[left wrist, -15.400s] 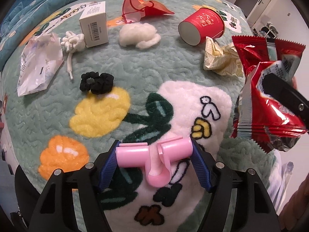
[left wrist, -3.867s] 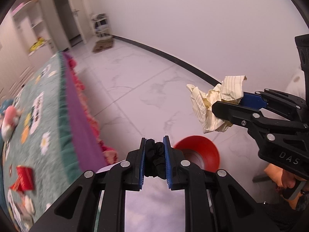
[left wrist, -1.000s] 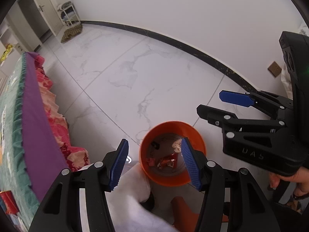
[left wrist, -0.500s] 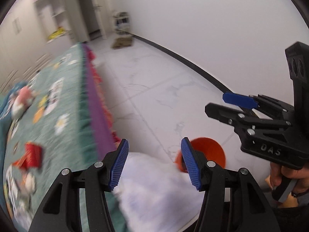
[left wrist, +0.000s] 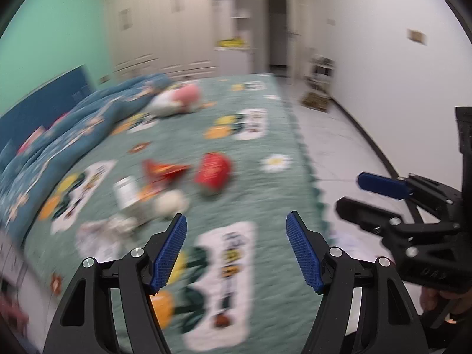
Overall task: Collect trash
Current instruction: 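Bring both open tools back above the bed, then move the left tool toward the clear plastic bag and the right tool toward the white box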
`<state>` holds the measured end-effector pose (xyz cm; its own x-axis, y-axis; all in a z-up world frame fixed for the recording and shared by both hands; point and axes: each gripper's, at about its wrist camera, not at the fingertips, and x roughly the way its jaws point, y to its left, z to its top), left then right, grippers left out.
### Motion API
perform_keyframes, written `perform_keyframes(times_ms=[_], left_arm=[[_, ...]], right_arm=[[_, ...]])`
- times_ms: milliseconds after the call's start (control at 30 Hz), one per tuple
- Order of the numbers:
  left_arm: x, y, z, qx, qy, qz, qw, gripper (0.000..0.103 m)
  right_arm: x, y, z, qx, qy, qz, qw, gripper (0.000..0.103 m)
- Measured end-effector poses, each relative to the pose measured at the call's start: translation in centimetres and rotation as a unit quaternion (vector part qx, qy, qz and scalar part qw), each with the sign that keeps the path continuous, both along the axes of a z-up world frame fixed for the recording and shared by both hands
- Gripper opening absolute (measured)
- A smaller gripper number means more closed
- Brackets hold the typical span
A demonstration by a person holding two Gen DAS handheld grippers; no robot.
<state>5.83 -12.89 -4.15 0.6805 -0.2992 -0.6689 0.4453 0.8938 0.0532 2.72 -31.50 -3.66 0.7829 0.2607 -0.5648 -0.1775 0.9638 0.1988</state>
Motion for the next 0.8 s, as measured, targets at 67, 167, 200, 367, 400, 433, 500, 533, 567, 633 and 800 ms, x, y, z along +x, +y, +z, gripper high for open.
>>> perform_keyframes(times_ms=[67,167,200,367,400,433,500,533,567,633,800], left_arm=[[0.3,2.7,0.0,-0.007,0.003,0.032,0.9995,0.071],[1.0,6.4,-0.1,-0.02,0.011,0.069,0.9973,0.071],[1.0,7.5,-0.2,-0.024,0.012,0.084,0.9961,0.071],[1.6,11.7,-0.4,-0.044,0.013,0.12,0.9917,0.071],[1.8,12.2,-0.5,-0.045,0.012,0.124,0.9912,0.071],[2.0,12.9,-0.5,-0.048,0.012,0.132,0.9901,0.071],[2.3,14.2,-0.7,-0.059,0.014,0.142,0.988,0.071],[2.4,14.9,-0.9,-0.063,0.015,0.145,0.9873,0.071],[2.6,15.6,-1.0,-0.068,0.015,0.151,0.9861,0.071],[2.7,16.4,-1.2,-0.073,0.016,0.157,0.9848,0.071],[3.0,18.1,-1.5,-0.085,0.017,0.167,0.9821,0.071]], right_arm=[[0.9,2.5,0.4,-0.001,-0.001,0.025,1.0,0.058],[1.8,6.0,0.6,-0.002,0.003,0.055,0.998,0.058],[1.9,7.4,0.7,-0.008,0.005,0.068,0.998,0.058],[3.8,12.3,0.7,-0.031,0.008,0.1,0.994,0.058],[4.0,13.1,0.6,-0.033,0.009,0.105,0.994,0.058],[4.2,13.8,0.6,-0.033,0.012,0.112,0.993,0.058],[4.4,15.0,0.6,-0.033,0.016,0.122,0.992,0.058],[4.3,15.4,0.6,-0.036,0.017,0.126,0.991,0.058],[4.3,15.8,0.5,-0.039,0.019,0.13,0.991,0.058],[4.4,16.6,0.4,-0.048,0.022,0.138,0.989,0.058],[4.4,17.8,0.5,-0.058,0.026,0.143,0.988,0.058]])
